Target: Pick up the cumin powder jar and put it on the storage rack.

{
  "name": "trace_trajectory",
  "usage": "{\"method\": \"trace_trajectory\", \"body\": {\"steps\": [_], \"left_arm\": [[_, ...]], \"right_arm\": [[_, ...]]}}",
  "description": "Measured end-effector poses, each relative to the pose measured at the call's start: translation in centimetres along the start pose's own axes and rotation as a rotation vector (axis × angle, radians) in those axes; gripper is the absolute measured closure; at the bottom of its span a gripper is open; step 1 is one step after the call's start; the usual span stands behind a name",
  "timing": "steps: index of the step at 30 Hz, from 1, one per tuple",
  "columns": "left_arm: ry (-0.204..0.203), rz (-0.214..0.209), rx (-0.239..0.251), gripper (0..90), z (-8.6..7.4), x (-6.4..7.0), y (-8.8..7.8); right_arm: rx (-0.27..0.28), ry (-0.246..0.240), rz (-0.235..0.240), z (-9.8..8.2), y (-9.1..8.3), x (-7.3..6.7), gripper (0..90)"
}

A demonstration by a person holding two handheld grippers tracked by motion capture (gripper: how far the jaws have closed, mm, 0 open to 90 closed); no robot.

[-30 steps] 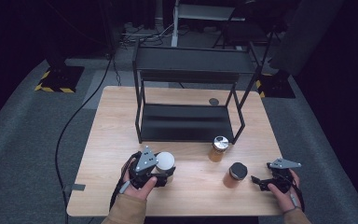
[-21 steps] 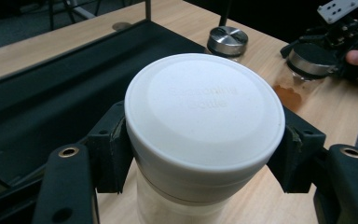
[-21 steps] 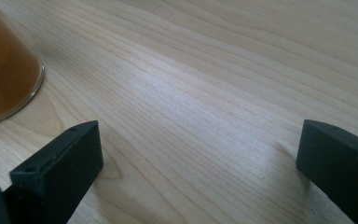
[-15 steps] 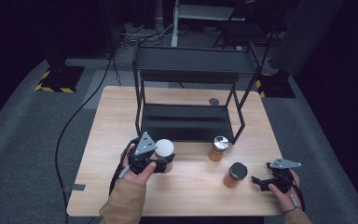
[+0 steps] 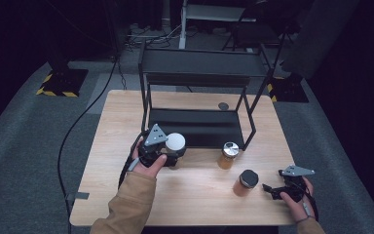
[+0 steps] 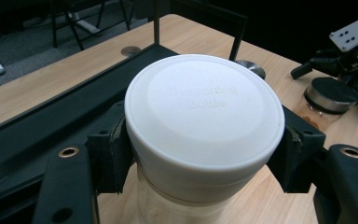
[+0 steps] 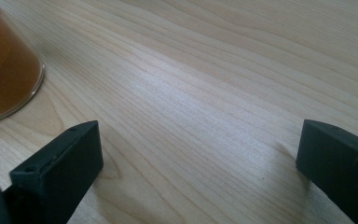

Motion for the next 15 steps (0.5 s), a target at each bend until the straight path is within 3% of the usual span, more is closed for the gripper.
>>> {"method": "trace_trajectory", "body": {"steps": [15], "left_arm": [[0.004,0.018,-0.008,32.4,1.5,-1.3,2.2]], "right_arm": [[-0.001,-0.002,0.002,0.1,0.0,0.1,0.0]]}}
Point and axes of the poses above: each handheld gripper's, and its own axes: y roughly forward along the jaws, z roughly out of its top, x roughly to its right, the point moved 7 cm from there along y, roughly forward along the jaws, and after that the axes turned 10 degrees about z, right-handed, at the moved point
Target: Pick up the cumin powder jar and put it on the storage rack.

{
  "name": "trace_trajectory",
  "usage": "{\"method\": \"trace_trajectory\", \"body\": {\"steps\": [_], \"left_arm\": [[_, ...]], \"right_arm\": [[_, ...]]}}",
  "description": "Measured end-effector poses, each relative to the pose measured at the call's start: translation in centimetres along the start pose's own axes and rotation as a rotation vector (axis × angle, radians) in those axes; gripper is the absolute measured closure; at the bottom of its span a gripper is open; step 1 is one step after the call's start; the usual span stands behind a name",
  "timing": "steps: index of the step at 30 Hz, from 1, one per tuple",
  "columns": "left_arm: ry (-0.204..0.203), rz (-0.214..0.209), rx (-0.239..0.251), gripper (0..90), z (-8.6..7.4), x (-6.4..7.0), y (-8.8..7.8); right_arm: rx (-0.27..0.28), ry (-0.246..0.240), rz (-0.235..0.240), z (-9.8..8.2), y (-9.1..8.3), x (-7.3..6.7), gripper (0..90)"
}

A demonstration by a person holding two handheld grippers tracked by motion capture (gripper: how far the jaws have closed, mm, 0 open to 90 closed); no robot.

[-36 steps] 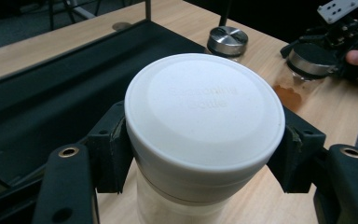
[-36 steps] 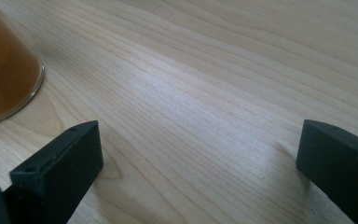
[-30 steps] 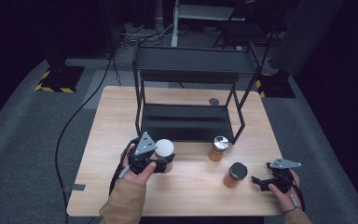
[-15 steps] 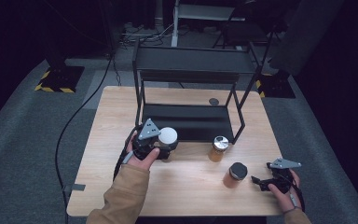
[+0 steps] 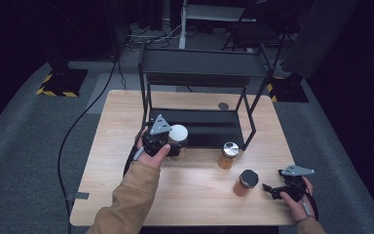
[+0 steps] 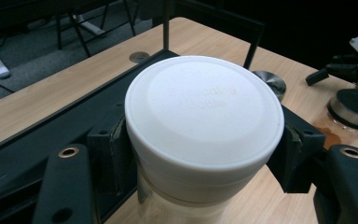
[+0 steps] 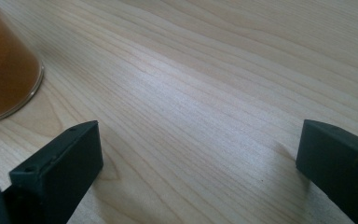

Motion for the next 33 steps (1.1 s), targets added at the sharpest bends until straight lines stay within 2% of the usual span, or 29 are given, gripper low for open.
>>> {"method": "trace_trajectory", "body": {"steps": [5,10,17,22,27,33], "left_arm": [[-0.007,0.014,0.001,32.3,0.4,-0.4,0.6],[0.017,0.018,-0.009,32.4,1.0,-0.8,1.3],[-0.002,0.037,0.0,32.4,1.6,-1.3,2.2],[0.021,0.066,-0.002,31.8,2.2,-1.4,3.1],[0.016,0.08,0.003,32.2,2.4,-2.0,4.0],[0.029,0.097,-0.016,32.5,2.5,-2.6,5.0]], "right_arm": [[0.0,0.0,0.0,0.0,0.0,0.0,0.0],[0.0,0.0,0.0,0.0,0.0,0.0,0.0],[0.0,0.0,0.0,0.0,0.0,0.0,0.0],[0.0,0.0,0.0,0.0,0.0,0.0,0.0],[0.0,0.0,0.0,0.0,0.0,0.0,0.0],[0.0,0.0,0.0,0.0,0.0,0.0,0.0]]}}
Point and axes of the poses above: each handheld gripper's, and its own axes: y roughly forward along the jaws, z roughly out of its top, x roughly to its right, the point moved 7 cm from there along y, roughly forward along the jaws, and after that the axes turned 10 degrees about z, right-handed, at the moved point
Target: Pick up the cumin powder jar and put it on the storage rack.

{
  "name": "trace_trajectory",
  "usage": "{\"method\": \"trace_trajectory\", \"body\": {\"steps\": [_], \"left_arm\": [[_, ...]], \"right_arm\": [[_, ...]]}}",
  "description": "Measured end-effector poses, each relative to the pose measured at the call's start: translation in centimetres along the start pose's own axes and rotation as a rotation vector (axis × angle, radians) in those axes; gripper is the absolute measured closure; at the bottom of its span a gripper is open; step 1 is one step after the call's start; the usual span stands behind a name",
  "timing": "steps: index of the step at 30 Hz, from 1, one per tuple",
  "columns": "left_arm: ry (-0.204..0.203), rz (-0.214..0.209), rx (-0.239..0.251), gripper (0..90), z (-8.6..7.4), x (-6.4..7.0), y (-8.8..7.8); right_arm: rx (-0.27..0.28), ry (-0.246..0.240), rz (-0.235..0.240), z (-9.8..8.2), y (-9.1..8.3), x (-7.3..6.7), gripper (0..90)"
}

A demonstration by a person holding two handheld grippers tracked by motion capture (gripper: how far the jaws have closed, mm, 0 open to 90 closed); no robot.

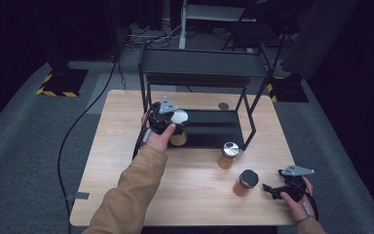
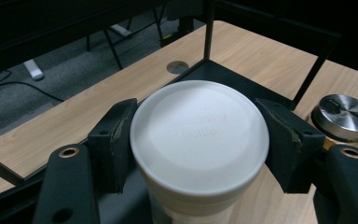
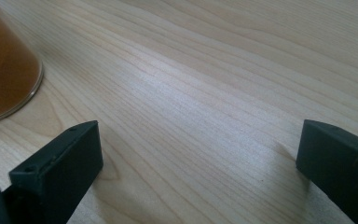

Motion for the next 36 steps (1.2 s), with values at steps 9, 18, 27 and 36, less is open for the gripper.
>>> {"method": "trace_trajectory", "body": {"steps": [9,18,27,36], "left_arm": [[-0.005,0.039,-0.032,32.6,-0.2,-0.6,1.9],[0.008,0.078,-0.065,32.6,-0.6,-1.1,3.2],[0.002,0.078,-0.091,32.5,-1.1,-1.3,4.2],[-0.041,0.08,-0.062,31.7,-1.7,-1.6,4.3]], "right_arm": [[0.0,0.0,0.0,0.0,0.0,0.0,0.0],[0.0,-0.001,0.0,0.0,0.0,0.0,0.0],[0.0,-0.001,0.0,0.0,0.0,0.0,0.0],[0.0,-0.001,-0.001,0.0,0.0,0.0,0.0]]}}
Point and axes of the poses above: each handheld gripper's, and its own axes: y roughly forward along the jaws, z roughly out of its top, x roughly to its right, the point moved 7 cm from there along y, roughly forward along the jaws, and after that the axes turned 10 degrees about z, right-handed, at the moved point
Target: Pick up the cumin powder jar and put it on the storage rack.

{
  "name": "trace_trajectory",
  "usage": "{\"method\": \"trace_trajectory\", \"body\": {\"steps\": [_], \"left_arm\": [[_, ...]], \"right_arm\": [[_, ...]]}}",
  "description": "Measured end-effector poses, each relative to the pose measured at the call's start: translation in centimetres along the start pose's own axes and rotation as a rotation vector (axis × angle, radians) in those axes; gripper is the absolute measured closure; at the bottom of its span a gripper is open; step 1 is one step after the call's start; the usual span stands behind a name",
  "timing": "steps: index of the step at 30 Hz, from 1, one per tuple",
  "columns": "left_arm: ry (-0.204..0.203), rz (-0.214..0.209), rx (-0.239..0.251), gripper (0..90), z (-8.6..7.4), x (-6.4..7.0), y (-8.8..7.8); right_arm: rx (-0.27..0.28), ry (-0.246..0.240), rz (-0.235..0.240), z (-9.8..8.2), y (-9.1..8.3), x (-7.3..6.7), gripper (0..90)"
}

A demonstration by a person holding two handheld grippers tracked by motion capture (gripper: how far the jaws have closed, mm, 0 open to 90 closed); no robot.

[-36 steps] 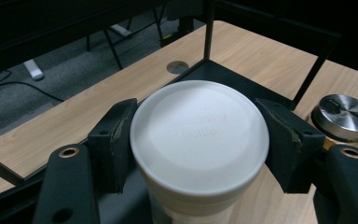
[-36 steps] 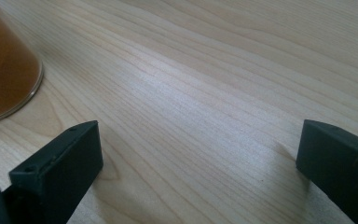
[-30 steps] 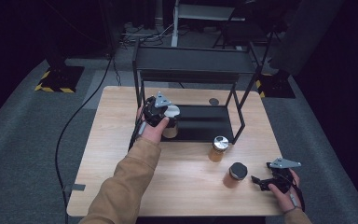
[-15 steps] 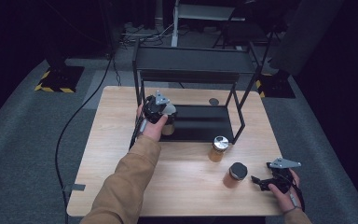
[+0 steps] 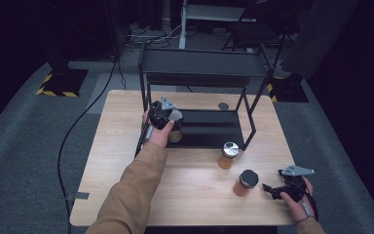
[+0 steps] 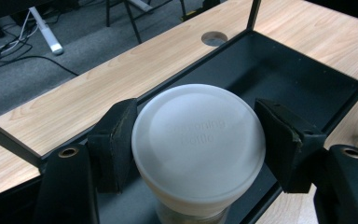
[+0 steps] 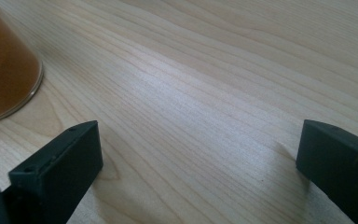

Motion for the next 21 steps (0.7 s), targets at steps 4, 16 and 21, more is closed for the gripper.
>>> {"method": "trace_trajectory", "body": {"steps": [4,16,21], "left_arm": [[-0.004,0.027,0.021,22.6,0.4,0.3,-0.6],[-0.007,0.003,0.039,11.8,0.2,0.3,-4.1],[-0.035,0.023,0.082,5.9,-0.9,0.2,-6.8]], "right_arm": [[0.0,0.0,0.0,0.0,0.0,0.0,0.0],[-0.005,-0.019,0.017,0.2,0.1,0.4,0.0],[-0.005,-0.015,0.015,0.4,0.3,0.5,0.0]]}}
Point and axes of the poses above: each handheld gripper's, and its own axes: y roughly forward along the jaws, z roughly out of its top, x roughly to its right, the point moved 7 cm from there along y, roughly forward along the jaws, and after that the axes turned 10 degrees about z, right-handed, at the moved point
